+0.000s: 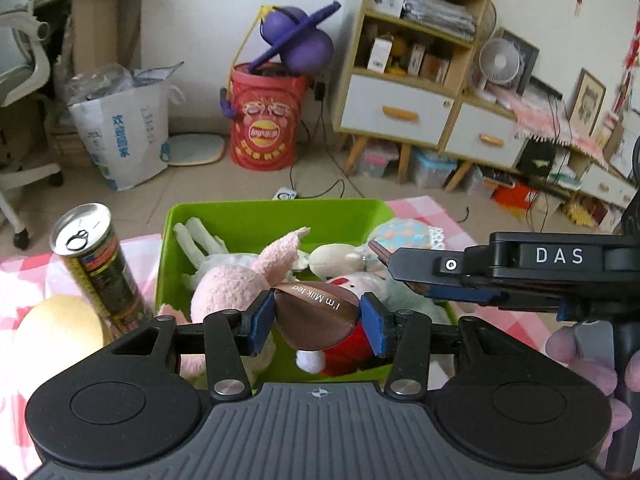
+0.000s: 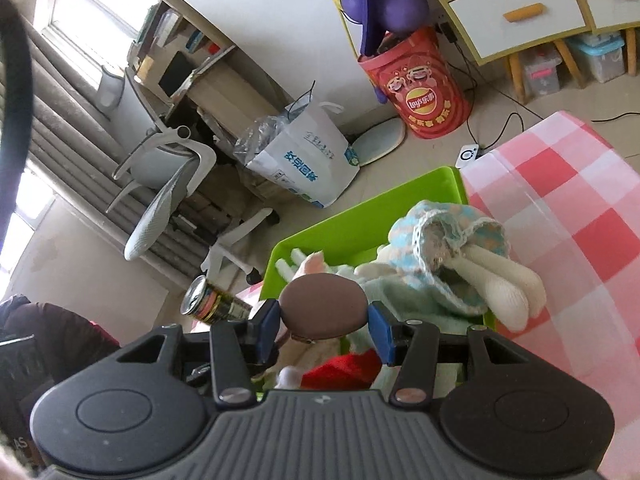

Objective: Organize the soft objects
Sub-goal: 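Lower the coasters into the green bin and open both grippers, then move both grippers toward the plush burger and white foam block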

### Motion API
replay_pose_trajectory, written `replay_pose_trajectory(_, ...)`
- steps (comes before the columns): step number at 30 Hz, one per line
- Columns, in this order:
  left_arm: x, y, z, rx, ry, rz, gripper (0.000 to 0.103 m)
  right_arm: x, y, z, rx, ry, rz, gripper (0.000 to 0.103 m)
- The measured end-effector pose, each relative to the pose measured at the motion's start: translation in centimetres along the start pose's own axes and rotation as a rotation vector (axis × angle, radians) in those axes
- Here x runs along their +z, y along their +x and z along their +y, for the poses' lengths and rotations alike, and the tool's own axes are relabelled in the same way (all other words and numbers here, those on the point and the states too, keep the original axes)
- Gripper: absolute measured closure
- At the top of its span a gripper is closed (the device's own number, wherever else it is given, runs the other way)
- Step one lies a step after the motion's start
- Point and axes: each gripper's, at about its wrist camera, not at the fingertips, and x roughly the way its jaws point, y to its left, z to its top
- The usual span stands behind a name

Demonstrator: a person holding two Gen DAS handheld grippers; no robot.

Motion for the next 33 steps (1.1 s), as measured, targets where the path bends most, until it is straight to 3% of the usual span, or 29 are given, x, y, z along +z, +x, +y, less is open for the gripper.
replay_pose_trajectory(12,0.3,2.4,0.9,-0.041,-0.028,0.03,0.053,0.7,2.3,0.2,-0.004,-0.027,0.01,0.07)
replay_pose_trajectory(14,0.4,2.3,0.7,-0.036,-0.025,0.017,0.046,0.6,2.1,0.4,0.005,-0.032,0.002,0.069)
replay_pose_trajectory(15,0.4,2.2,0.6,-0.03,-0.026,0.006,0.042,0.6,2.1,0.5,0.009,-0.031,-0.001,0.067)
replay_pose_trajectory(17,0.4,1.7,0.5,-0.029,-0.03,-0.022,0.033,0.6,1.7,0.6,0.002,-0.02,-0.017,0.053)
replay_pose_trajectory(24,0.1,-0.7,0.2,-0.033,-0.047,-0.054,0.027,1.0,-0.5,0.7,0.0,-0.01,-0.042,0.052)
replay_pose_trajectory(33,-1.6,-5.5,0.7,-0.012,-0.082,-0.099,0.023,-0.2,-5.0,-0.2,-0.076,-0.025,-0.068,0.048)
